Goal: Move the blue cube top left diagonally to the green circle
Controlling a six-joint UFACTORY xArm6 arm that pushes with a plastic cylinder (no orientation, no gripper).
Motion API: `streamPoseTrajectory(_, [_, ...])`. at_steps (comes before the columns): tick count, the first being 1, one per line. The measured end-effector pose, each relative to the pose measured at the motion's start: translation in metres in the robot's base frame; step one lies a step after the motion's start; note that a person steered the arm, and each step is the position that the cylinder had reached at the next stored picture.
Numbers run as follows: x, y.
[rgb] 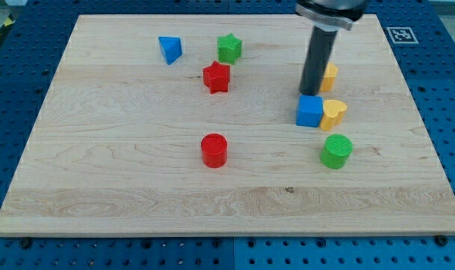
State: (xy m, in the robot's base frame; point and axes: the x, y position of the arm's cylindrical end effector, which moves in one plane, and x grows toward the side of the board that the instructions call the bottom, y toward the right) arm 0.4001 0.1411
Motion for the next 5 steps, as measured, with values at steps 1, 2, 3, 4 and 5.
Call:
streamPoseTrajectory(1, [0.012, 0.005])
streamPoseTrajectory(2, [0.024, 0.005])
streamPoseTrajectory(3, [0.024, 0.005])
streamPoseTrajectory(4, [0.026, 0.002])
streamPoseTrajectory(5, [0.037, -0.006])
